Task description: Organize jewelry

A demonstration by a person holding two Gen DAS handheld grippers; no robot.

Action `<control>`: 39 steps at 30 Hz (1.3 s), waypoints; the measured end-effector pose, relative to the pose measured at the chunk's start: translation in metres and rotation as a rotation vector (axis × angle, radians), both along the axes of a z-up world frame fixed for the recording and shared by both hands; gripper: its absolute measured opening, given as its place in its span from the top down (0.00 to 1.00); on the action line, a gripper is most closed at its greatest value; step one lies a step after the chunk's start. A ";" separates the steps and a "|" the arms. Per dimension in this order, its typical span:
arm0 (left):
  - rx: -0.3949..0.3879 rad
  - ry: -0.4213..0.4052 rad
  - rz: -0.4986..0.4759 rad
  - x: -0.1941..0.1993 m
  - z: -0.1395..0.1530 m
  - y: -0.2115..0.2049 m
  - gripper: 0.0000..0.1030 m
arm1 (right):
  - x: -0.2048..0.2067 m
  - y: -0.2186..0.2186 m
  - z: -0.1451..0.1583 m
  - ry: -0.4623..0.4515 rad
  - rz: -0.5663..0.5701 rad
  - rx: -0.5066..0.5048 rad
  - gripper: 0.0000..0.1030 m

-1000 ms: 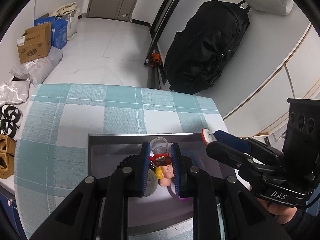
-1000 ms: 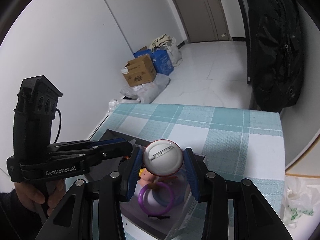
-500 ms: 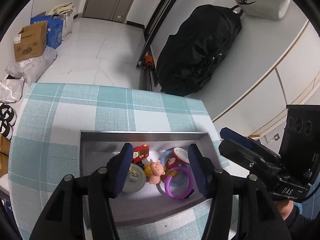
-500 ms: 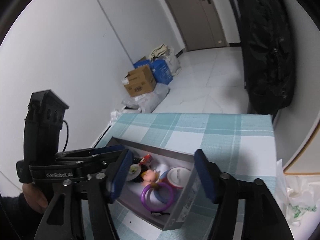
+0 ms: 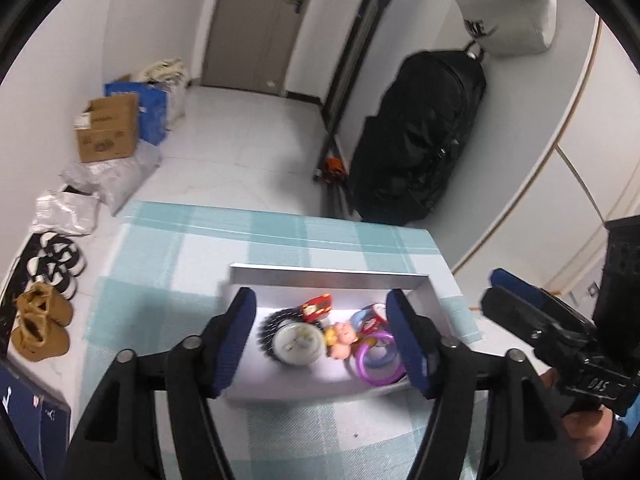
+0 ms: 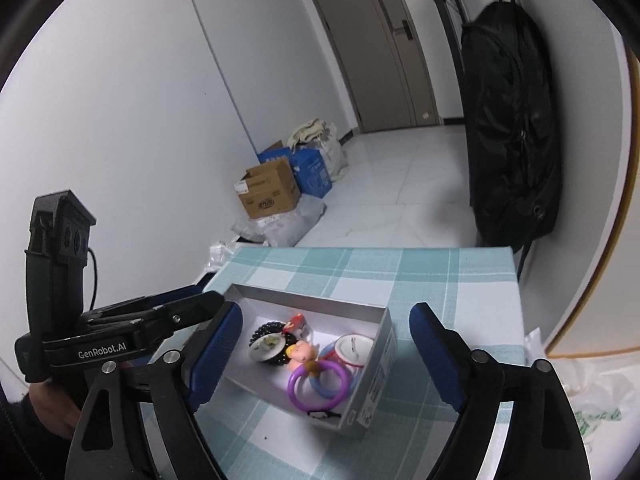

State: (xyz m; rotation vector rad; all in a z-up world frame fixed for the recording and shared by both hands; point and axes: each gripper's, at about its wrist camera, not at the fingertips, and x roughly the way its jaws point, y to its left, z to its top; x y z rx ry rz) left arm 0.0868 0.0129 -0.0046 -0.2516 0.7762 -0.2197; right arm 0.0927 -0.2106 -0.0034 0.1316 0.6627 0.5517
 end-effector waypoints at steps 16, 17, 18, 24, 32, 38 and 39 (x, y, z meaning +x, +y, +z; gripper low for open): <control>0.110 -0.181 0.117 -0.046 0.021 0.001 0.17 | -0.051 0.010 0.006 -0.133 0.032 -0.030 0.04; 0.111 -0.181 0.121 -0.048 0.020 0.002 0.17 | -0.054 0.009 0.006 -0.138 0.025 -0.031 0.03; 0.109 -0.179 0.123 -0.049 0.020 0.002 0.17 | -0.056 0.008 0.006 -0.143 0.020 -0.031 0.02; 0.115 -0.188 0.130 -0.059 0.021 0.000 0.17 | -0.062 0.004 0.006 -0.150 -0.002 -0.018 0.01; 0.133 -0.197 0.120 -0.064 0.020 -0.003 0.17 | -0.067 0.004 0.004 -0.162 -0.008 -0.035 0.00; 0.140 -0.201 0.118 -0.065 0.020 -0.004 0.17 | -0.065 -0.001 0.002 -0.146 -0.023 -0.024 0.00; 0.139 -0.202 0.115 -0.065 0.020 -0.004 0.17 | -0.065 -0.001 0.002 -0.144 -0.026 -0.023 0.00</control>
